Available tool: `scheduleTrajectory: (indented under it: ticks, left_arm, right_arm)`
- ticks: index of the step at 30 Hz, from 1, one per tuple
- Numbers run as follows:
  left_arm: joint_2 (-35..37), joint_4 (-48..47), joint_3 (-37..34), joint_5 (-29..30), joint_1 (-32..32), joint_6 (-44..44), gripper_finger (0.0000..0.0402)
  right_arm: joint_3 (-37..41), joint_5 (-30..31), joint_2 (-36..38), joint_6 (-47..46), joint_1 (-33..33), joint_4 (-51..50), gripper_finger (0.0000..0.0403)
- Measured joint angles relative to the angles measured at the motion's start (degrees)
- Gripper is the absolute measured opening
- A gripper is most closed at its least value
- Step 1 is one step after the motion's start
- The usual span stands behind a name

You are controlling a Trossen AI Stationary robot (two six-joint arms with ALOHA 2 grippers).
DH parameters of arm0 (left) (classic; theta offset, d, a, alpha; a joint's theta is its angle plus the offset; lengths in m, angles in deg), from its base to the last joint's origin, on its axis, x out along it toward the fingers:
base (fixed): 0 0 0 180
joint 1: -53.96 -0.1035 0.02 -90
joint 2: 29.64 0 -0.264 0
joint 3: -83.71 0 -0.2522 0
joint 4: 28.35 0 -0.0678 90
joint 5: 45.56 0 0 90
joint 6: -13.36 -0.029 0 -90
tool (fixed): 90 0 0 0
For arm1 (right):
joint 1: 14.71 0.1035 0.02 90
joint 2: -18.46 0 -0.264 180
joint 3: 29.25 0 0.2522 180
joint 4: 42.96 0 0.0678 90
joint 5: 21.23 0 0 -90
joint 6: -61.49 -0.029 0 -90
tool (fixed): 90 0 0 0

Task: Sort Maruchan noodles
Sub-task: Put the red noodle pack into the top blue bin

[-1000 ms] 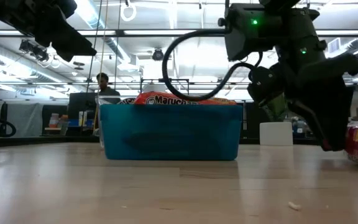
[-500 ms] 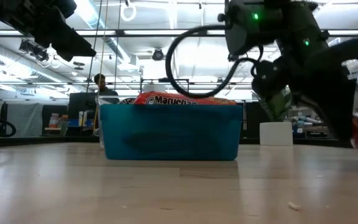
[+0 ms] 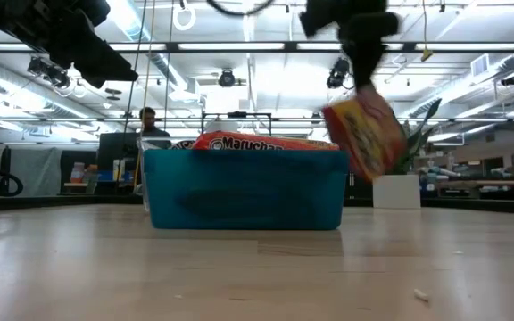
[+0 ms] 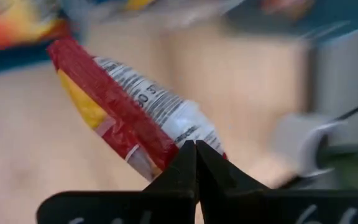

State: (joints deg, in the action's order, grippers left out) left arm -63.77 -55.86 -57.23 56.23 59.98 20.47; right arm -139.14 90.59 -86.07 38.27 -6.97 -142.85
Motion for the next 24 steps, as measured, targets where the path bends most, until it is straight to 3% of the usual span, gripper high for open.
scheduleTrajectory:
  ticks: [6, 12, 15, 19, 24]
  left_arm:
    - [0.0, 0.0, 0.0, 0.0, 0.0, 1.5, 0.0146]
    - [0.0, 0.1, 0.0, 0.0, 0.0, 1.3, 0.0146]
    - [0.0, 0.1, 0.0, 0.0, 0.0, 1.3, 0.0146]
    - [0.0, 0.1, 0.0, 0.0, 0.0, 1.2, 0.0146]
    - [0.0, 0.1, 0.0, 0.0, 0.0, 1.3, 0.0146]
  right_arm:
    - [-9.8, 16.6, 0.1, 14.0, -6.4, 0.8, 0.0003]
    - [-13.6, 22.1, 0.1, 34.9, -15.9, 13.7, 0.0003]
    - [-13.5, 18.6, -0.1, 42.6, -21.3, 22.0, 0.0003]
    - [-13.0, 5.9, -0.4, 46.5, -27.4, 27.5, 0.0003]
    - [-6.9, -7.7, -0.4, 52.0, -31.7, 30.2, 0.0003]
